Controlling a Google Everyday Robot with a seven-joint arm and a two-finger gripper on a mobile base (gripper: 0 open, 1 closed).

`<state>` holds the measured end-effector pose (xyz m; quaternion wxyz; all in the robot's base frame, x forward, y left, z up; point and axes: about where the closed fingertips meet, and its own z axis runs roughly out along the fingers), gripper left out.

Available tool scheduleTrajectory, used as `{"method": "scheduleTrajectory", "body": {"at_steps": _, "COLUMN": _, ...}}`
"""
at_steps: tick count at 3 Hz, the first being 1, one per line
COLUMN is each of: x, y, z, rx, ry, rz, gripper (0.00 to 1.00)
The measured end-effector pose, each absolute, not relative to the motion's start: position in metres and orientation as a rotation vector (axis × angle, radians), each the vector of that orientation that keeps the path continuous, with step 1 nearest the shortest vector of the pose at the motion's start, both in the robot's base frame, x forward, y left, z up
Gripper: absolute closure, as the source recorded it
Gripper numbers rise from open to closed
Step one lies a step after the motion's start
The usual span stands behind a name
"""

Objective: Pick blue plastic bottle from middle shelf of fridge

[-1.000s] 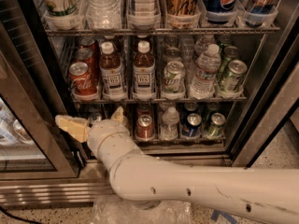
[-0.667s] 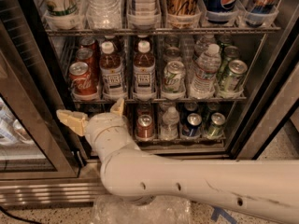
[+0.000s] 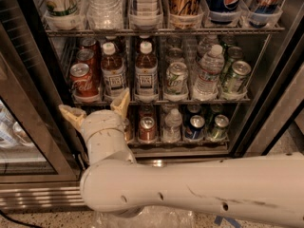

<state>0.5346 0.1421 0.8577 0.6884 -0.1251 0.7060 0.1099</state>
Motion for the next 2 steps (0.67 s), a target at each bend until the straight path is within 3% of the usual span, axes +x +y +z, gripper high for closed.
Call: {"method": "scheduleTrajectory", "body": {"at_steps": 2, "x": 0.5368, "y": 0.1311, "z": 0.8652, "rx": -0.118, "ry": 1.472, "rz": 0.165, "gripper": 0.00}}
